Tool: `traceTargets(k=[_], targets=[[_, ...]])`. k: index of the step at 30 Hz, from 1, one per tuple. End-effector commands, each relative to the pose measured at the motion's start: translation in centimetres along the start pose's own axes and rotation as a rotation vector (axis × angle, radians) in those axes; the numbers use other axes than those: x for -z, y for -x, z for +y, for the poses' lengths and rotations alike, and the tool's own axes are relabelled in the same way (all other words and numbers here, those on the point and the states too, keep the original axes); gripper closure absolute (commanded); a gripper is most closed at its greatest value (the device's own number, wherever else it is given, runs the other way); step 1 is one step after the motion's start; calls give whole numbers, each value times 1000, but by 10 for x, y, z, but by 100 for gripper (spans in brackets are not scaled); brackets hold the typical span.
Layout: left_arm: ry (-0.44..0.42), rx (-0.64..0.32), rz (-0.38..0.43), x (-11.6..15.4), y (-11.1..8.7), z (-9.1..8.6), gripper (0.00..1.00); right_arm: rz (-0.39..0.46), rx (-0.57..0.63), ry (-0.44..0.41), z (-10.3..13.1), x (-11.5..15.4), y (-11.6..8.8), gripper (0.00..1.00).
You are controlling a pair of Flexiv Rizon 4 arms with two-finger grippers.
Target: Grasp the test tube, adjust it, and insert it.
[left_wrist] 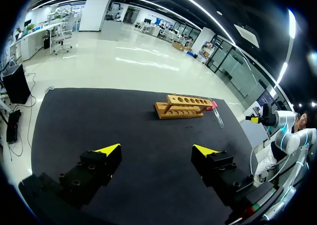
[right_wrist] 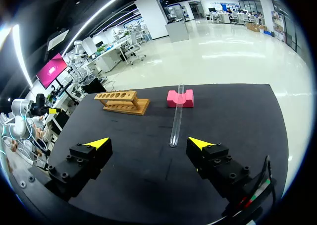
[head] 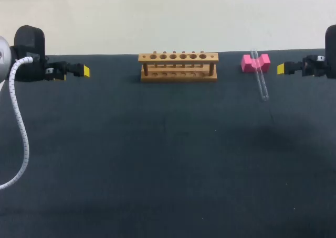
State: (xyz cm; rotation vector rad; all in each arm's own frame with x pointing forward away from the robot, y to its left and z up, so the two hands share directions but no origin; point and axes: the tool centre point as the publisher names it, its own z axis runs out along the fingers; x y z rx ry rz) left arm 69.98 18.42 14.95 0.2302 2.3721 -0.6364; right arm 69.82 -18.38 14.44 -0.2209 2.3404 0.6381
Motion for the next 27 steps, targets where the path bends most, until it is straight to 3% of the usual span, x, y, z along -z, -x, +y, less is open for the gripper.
traceTargets(k=[1,12,18,27], targets=[[4,1,4,0,1,0,0,1,0,-10,2,1,0,0],[4,1,4,0,1,0,0,1,0,-10,2,1,0,0],[-153,-183,-19,-9,7,7,0,1,0,-10,2,1,0,0],[-342,-463,-63,-30,34,28,0,1,0,-10,2,1,0,0]])
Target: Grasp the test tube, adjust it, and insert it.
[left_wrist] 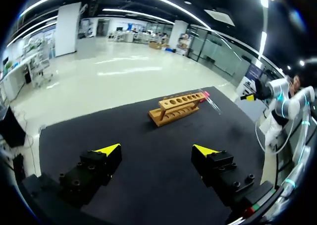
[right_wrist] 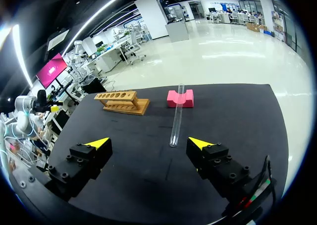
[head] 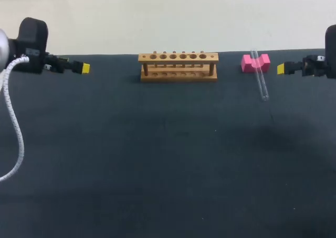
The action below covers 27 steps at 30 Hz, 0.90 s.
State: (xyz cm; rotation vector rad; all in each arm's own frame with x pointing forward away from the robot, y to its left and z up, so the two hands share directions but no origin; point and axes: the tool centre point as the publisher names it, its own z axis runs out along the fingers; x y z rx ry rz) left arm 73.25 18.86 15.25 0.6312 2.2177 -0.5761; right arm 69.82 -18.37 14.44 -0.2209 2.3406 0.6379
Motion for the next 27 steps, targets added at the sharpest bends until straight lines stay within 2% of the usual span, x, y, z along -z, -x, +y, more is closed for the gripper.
traceTargets(k=[1,4,9,16,21,24,27], targets=[[-272,-169,-83,-18,4,21,0,0,0,-10,2,1,0,0],[-338,-262,-106,-26,10,28,0,0,0,-10,2,1,0,0],[-412,-366,-123,-44,14,37,0,0,0,-10,2,1,0,0],[-491,-420,-135,-71,19,46,0,0,0,-10,2,1,0,0],[-540,-472,-147,-85,21,43,0,0,0,-10,2,1,0,0],[-532,-478,-133,-95,21,37,0,0,0,-10,2,1,0,0],[-568,-485,-139,-99,19,31,0,0,0,-10,2,1,0,0]])
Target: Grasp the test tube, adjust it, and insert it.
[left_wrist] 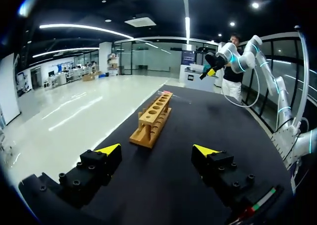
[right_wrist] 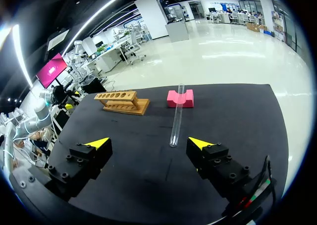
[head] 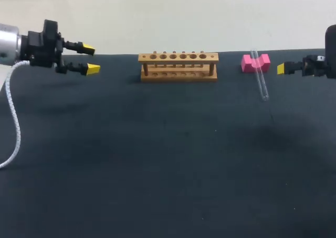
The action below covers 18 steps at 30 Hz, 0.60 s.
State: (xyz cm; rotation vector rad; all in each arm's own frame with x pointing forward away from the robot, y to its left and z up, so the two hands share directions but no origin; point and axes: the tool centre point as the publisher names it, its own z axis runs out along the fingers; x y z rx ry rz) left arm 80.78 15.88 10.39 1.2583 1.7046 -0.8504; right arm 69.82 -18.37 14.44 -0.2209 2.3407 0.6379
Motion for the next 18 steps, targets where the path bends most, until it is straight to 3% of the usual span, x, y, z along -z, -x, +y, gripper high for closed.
traceTargets(k=[1,18], targets=[[-116,-7,-7,-13,-1,5,0,0,0,-10,2,1,0,0],[-59,12,-36,-37,-5,21,0,0,0,-10,2,1,0,0]])
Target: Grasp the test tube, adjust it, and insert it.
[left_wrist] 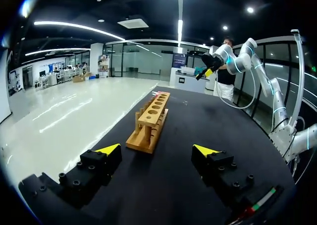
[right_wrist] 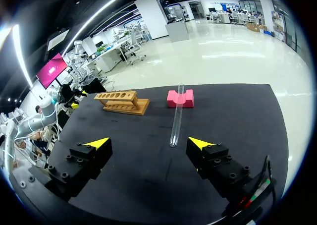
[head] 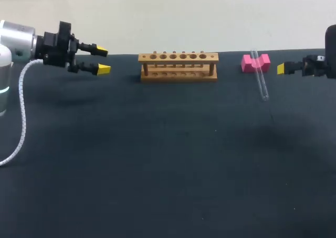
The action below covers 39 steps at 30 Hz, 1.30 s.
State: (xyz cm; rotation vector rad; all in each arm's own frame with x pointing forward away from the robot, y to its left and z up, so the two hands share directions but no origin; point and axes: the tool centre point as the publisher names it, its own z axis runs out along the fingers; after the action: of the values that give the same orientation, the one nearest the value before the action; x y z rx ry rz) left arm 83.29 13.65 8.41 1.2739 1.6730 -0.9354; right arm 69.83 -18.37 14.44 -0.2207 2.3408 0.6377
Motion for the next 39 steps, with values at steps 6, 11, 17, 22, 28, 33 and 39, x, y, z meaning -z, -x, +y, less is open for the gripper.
traceTargets(k=[6,11,17,22,28,33,39], targets=[[21,-6,1,-2,2,1,0,0,0,-10,2,1,0,0],[21,-6,1,-2,2,1,0,0,0,-10,2,1,0,0],[21,-6,1,-2,2,1,0,0,0,-10,2,1,0,0],[21,-6,1,-2,2,1,0,0,0,-10,2,1,0,0],[21,-6,1,-2,2,1,0,0,0,-10,2,1,0,0],[21,-6,1,-2,2,1,0,-8,12,-37,4,-9,1,0],[21,-6,1,-2,2,1,0,-43,70,-129,13,-36,10,0]])
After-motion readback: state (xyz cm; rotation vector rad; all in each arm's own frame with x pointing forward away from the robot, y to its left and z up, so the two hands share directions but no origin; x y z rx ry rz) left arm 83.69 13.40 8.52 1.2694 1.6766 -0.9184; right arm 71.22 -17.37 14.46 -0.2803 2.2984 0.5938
